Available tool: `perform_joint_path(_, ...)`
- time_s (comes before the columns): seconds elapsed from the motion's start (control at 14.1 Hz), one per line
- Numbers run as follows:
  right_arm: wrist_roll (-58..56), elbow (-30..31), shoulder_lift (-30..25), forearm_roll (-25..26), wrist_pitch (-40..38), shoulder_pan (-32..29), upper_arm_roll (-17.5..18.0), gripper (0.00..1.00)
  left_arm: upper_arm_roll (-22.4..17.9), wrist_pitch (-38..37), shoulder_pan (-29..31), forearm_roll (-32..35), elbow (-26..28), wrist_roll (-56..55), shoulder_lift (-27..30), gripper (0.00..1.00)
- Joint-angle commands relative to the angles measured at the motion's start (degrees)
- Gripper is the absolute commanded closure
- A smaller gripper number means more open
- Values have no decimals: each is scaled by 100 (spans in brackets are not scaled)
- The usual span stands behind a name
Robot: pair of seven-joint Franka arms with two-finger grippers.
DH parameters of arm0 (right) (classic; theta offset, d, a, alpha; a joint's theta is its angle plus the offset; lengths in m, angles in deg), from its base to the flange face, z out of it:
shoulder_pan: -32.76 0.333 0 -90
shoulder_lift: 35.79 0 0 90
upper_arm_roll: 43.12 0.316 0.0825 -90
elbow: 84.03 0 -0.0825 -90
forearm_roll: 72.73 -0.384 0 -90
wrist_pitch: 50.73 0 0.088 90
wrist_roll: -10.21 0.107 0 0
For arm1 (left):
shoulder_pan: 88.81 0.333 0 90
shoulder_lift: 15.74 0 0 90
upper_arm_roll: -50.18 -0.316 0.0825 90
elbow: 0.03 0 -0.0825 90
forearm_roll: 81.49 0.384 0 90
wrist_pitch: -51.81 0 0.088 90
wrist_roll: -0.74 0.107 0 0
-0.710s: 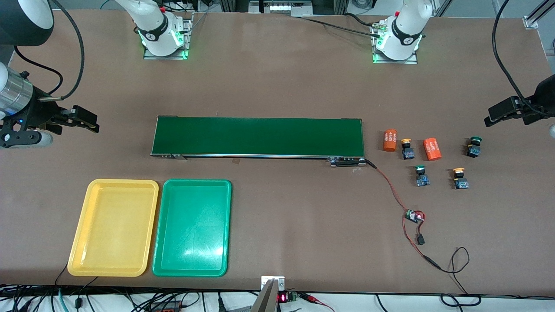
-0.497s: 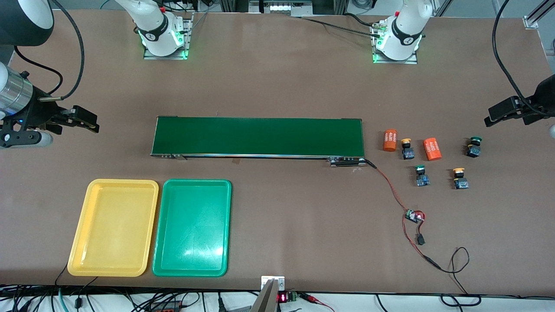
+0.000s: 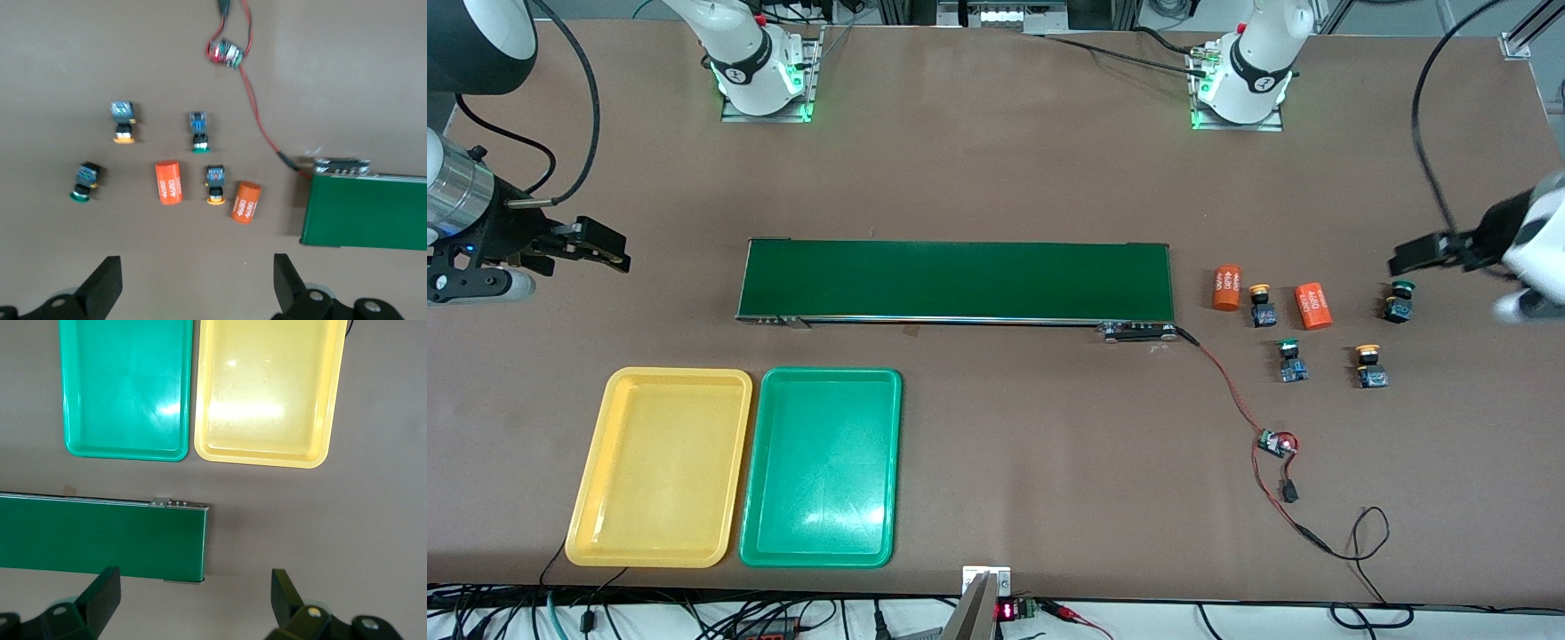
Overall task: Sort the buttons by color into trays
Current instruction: 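Reach the left gripper down and grasp a green-based push button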
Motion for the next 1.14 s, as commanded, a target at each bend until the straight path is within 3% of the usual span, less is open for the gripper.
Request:
perform_joint_path(0.0,56,24,-52,-29,-53,-27,14,0,-10,67,-46,113,-209,-26,-865,0)
perform_joint_path(0.21,38,24,-52,-20,-53,-27,14,0,25,111,-89,52,-261,26,-1515,0)
perform_joint_path(0.5,-76,24,-60,15,-53,-115,14,0,43,830,-187,70,-323,-17,-2025,0)
perform_joint_path(1.06,-103,24,-69,130,-62,-132,5,0,34,1912,-64,105,-201,88,-2588,0)
